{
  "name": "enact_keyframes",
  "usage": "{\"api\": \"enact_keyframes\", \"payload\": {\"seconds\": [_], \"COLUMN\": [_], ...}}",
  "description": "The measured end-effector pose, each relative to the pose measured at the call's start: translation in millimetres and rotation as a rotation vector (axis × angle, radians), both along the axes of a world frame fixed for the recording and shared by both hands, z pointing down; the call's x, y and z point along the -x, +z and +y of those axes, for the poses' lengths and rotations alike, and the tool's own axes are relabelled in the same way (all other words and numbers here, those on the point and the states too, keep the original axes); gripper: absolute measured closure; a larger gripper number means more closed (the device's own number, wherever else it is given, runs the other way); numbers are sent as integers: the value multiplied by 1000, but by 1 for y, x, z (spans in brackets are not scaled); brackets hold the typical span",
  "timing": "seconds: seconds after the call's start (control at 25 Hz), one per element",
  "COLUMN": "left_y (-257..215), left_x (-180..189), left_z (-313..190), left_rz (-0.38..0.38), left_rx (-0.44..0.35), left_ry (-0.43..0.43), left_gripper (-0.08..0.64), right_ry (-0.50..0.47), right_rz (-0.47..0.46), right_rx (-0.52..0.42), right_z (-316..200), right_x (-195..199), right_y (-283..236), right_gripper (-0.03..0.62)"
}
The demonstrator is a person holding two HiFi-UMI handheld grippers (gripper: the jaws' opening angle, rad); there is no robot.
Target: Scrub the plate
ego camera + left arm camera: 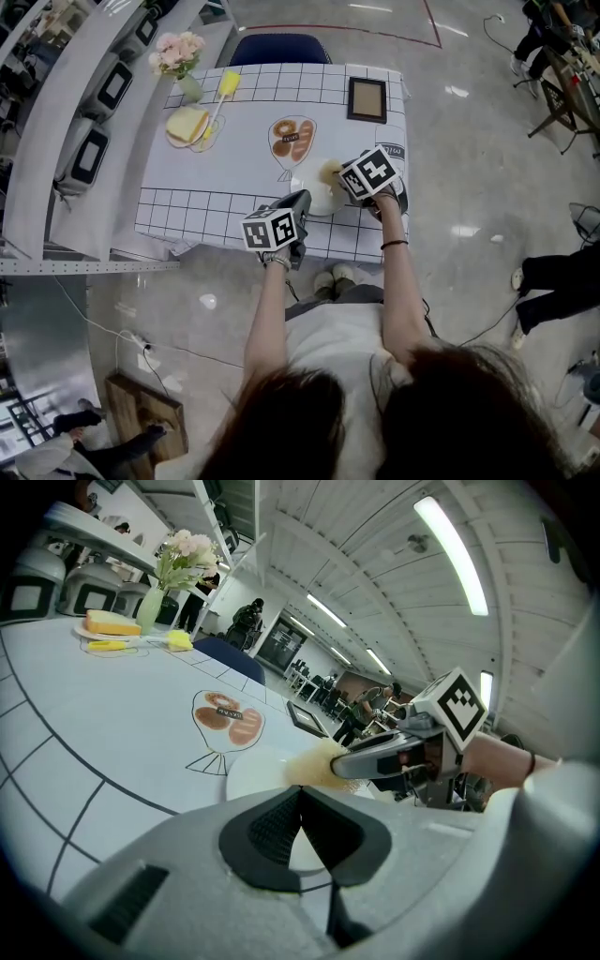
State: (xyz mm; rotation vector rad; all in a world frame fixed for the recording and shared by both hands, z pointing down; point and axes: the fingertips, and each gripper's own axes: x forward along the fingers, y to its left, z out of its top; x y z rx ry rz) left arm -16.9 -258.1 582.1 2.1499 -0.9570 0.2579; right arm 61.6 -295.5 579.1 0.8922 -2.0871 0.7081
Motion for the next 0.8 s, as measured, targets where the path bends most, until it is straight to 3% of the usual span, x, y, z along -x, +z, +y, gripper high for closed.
{"api": "enact_keyframes", "payload": {"seconds": [0.8], "left_y": [0], "left_x": [-3], "left_z": [23], "left_rz": [-1], "left_rx": [0], "left_ry": [7], "left_gripper": [549], "right_ry": [-35], "right_rz": [13], "right_rx": [33], "right_z": [33], "right_x": [-2], "right_y": [1], "right_gripper": [512]}}
